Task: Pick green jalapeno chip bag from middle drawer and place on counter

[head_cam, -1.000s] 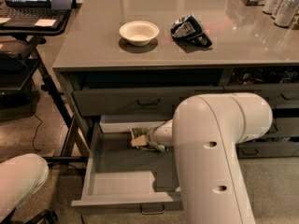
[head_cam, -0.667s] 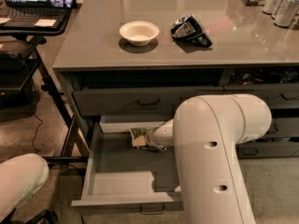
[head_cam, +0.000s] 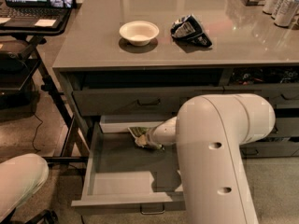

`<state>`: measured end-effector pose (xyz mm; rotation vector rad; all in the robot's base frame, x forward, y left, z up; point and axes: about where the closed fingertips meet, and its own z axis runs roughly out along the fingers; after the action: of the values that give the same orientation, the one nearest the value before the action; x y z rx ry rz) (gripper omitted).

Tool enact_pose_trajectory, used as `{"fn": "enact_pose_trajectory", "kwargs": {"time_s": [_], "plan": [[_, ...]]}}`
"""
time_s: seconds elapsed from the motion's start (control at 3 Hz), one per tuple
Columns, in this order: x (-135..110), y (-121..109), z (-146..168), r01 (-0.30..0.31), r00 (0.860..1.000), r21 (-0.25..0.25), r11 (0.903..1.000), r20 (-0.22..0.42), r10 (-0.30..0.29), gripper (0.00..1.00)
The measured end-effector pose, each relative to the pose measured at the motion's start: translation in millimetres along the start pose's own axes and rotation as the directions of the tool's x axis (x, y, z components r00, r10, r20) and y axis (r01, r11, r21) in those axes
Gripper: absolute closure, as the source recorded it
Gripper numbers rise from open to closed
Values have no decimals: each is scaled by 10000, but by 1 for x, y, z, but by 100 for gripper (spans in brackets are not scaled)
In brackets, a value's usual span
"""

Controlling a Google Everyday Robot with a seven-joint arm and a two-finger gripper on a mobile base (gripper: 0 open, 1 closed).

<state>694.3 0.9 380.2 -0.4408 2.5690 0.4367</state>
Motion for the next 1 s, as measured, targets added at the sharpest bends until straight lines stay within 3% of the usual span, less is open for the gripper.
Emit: {"fn": "enact_pose_trajectory", "kwargs": {"time_s": [0.33, 1.0], "plan": [[6, 4, -12, 104, 9999, 8, 9999, -91, -104, 100], [28, 31, -70, 282, 9989, -427, 9987, -363, -298, 100]]}}
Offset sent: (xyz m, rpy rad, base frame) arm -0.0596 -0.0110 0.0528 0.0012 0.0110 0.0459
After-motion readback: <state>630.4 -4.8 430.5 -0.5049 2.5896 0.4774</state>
